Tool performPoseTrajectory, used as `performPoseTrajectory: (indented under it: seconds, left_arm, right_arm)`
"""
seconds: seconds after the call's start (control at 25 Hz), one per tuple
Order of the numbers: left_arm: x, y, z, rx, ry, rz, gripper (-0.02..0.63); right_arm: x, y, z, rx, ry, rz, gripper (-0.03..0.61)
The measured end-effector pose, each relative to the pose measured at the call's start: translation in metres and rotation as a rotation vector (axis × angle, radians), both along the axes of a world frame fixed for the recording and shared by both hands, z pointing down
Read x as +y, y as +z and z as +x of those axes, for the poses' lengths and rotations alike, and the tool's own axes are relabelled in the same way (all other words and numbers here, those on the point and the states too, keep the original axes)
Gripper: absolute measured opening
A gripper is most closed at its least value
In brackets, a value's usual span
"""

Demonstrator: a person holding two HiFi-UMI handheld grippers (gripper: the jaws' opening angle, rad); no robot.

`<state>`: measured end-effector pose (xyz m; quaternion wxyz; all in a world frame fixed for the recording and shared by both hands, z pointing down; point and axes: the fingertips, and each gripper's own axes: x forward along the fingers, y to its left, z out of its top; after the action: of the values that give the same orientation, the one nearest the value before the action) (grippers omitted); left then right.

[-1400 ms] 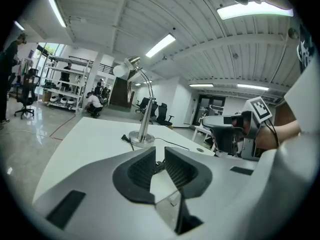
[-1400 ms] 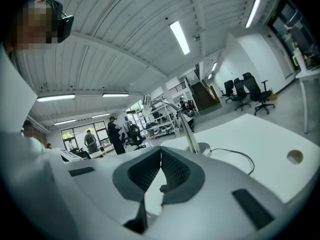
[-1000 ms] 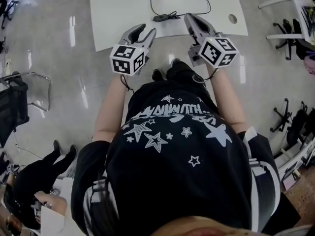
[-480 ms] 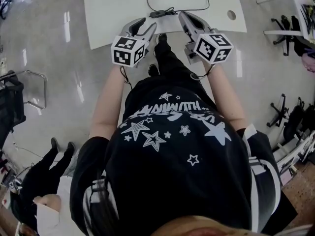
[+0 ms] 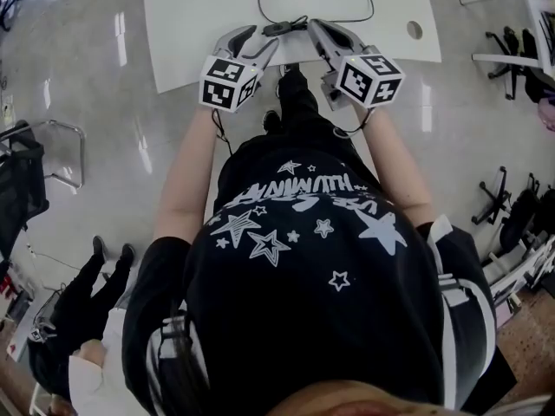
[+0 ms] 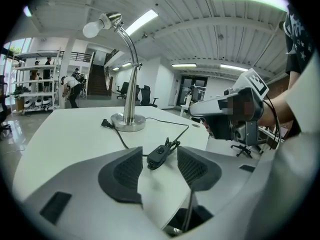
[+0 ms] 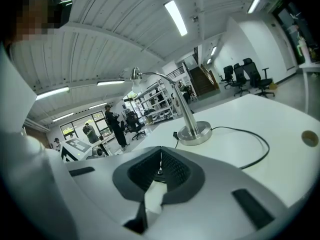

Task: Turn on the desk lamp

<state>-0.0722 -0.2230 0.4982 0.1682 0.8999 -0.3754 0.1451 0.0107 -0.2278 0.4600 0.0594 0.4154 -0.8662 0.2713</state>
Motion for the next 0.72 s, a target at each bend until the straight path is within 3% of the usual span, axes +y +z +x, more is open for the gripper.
performPoseTrajectory:
  seconds: [0.32, 0.72]
  left_arm:
    - [-0.014, 0.020, 0.006, -0.036, 0.035, -0.041, 0.213]
    - [-0.014, 0.034, 0.012, -0.090, 0.148, -0.090, 0.212]
  right_arm:
    - [-0.017, 0.021, -0.007, 0.019, -0.030, -0.044, 0.006]
    - [-0.027, 0.026, -0.012, 0.050, -0.066, -0.049, 0.006]
